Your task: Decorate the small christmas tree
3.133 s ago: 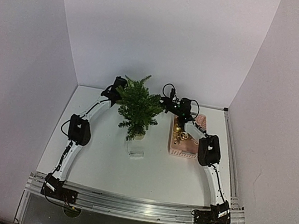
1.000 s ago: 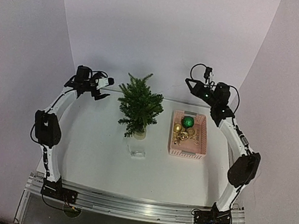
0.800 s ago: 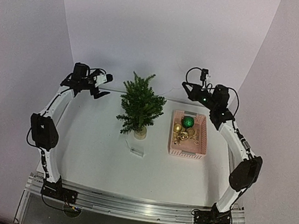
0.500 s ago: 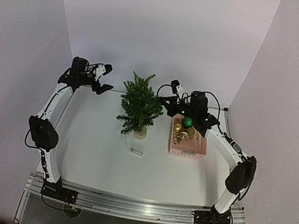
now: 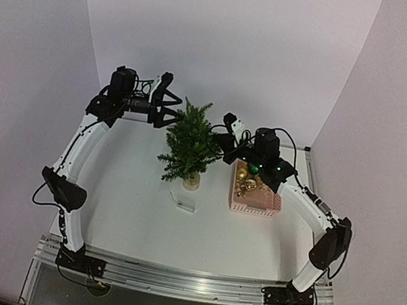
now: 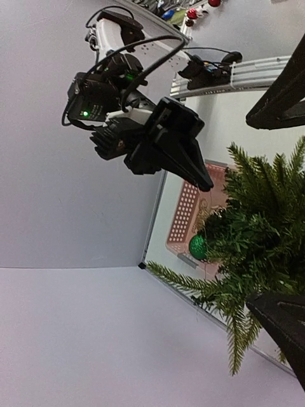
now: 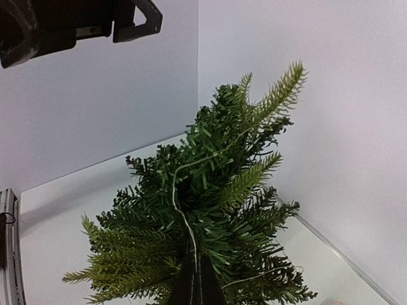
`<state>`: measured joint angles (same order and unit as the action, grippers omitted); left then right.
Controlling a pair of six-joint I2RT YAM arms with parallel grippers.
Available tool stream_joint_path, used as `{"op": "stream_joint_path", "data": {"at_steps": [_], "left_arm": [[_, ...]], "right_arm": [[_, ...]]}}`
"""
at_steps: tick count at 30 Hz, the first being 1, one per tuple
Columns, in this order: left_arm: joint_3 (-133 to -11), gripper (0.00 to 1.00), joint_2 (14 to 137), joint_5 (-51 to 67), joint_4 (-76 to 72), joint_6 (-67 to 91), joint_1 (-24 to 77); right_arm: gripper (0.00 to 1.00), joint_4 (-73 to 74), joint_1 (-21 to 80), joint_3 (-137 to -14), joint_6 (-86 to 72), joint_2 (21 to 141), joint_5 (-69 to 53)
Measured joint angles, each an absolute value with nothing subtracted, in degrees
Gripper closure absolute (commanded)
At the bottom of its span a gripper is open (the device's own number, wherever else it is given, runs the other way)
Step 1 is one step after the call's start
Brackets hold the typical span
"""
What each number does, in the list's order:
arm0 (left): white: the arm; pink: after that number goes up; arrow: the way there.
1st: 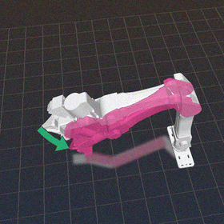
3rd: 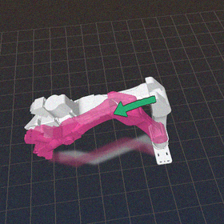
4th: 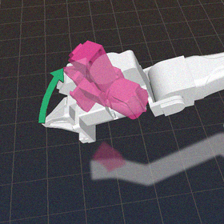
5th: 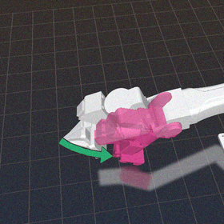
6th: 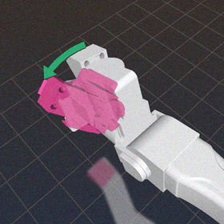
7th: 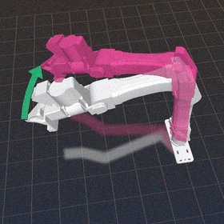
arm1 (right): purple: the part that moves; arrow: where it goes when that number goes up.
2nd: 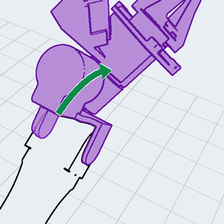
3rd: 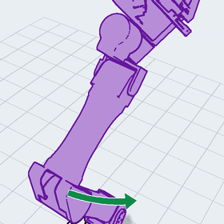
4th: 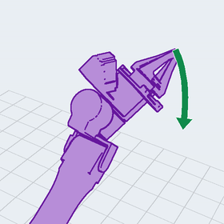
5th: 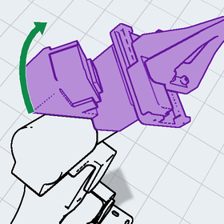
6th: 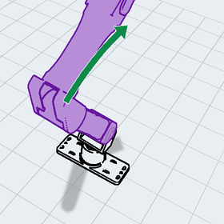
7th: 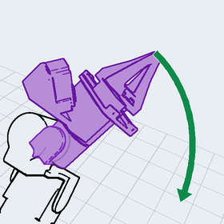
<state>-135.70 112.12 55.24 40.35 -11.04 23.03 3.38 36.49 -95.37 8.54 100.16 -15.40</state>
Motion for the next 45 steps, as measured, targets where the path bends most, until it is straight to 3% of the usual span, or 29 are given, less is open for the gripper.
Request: {"op": "stream_joint_path", "data": {"at_steps": [2,7,24,32,40,45], "left_arm": [[-135.05,0.26,112.14,55.87,38.46,-6.53,23.94],[-132.04,0.27,112.43,57.14,33.59,1.55,26.88],[-120.31,0.16,115.05,52.69,5.8,26.29,31.62],[-120.2,0.2,116.29,50.21,2.7,28.72,33.65],[-120.2,0.18,117.4,50.37,1.37,28.31,33.47],[-123.11,0.16,117.4,53.37,6.3,11.73,32.79]], "right_arm": [[1.0,1.93,36.49,-95.01,8.63,100.05,-14.39],[1.0,-1.32,36.49,-94.7,6.92,100.05,-12.03],[1.0,-6.88,36.49,-88.61,2.09,98.88,-10.67],[1.0,-9.45,36.49,-86.43,2.05,97.63,-12.03],[1.0,-11.81,36.05,-84.91,0.0,95.78,-12.03],[1.0,-12.49,35.62,-84.18,-1.15,95.35,-12.35]]}}
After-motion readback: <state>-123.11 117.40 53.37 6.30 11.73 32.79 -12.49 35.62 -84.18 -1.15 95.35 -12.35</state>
